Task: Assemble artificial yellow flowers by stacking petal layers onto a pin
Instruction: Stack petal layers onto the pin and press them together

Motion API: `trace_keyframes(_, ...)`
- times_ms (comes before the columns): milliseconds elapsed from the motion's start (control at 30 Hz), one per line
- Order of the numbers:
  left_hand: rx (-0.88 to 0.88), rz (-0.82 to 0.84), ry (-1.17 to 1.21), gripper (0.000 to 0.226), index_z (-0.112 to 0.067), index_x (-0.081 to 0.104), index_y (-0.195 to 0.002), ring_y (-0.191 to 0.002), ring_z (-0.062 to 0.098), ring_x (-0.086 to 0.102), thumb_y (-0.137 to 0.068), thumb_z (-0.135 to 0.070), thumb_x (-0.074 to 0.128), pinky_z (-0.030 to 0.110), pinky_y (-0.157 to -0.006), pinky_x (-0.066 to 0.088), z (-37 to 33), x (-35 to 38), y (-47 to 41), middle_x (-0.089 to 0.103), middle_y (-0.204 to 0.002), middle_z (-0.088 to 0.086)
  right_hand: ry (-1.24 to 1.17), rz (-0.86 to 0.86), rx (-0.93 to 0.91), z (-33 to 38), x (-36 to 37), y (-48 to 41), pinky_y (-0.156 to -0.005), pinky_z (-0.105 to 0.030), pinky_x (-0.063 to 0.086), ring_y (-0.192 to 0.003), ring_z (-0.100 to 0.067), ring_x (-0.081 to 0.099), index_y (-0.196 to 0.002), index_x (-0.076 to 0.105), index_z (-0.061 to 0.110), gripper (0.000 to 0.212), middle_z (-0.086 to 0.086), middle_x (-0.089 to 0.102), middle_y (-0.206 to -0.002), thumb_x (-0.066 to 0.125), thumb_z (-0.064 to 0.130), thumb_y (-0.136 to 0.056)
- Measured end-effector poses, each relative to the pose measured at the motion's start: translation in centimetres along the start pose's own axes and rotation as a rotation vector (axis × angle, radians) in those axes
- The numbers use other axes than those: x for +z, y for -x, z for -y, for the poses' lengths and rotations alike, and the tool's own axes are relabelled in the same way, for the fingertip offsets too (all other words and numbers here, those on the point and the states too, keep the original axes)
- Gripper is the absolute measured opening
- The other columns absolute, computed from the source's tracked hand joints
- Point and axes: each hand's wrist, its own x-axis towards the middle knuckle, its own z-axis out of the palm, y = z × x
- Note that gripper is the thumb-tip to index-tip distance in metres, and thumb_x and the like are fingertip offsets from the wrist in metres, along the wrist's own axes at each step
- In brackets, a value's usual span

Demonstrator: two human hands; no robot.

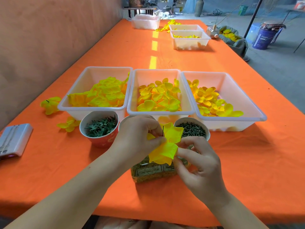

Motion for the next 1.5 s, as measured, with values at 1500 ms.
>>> trace_keyframes(1500,-0.251,-0.207,-0.163,0.006,-0.023,0.069,-0.078,-0.085,0.019,0.069,-0.078,-0.022,0.075,0.034,-0.072,0.052,8.2,-5.7,-2.0,0.073,-0.081,-0.004,-0.031,0.308,0.159,1.2,-0.2,-6.6,-0.066,-0.014,0.038,-0.076,-0.008,0.06,-0.067,0.062,0.036,0.032,0.016,0.059,-0.068,0.086,0.016,-0.075)
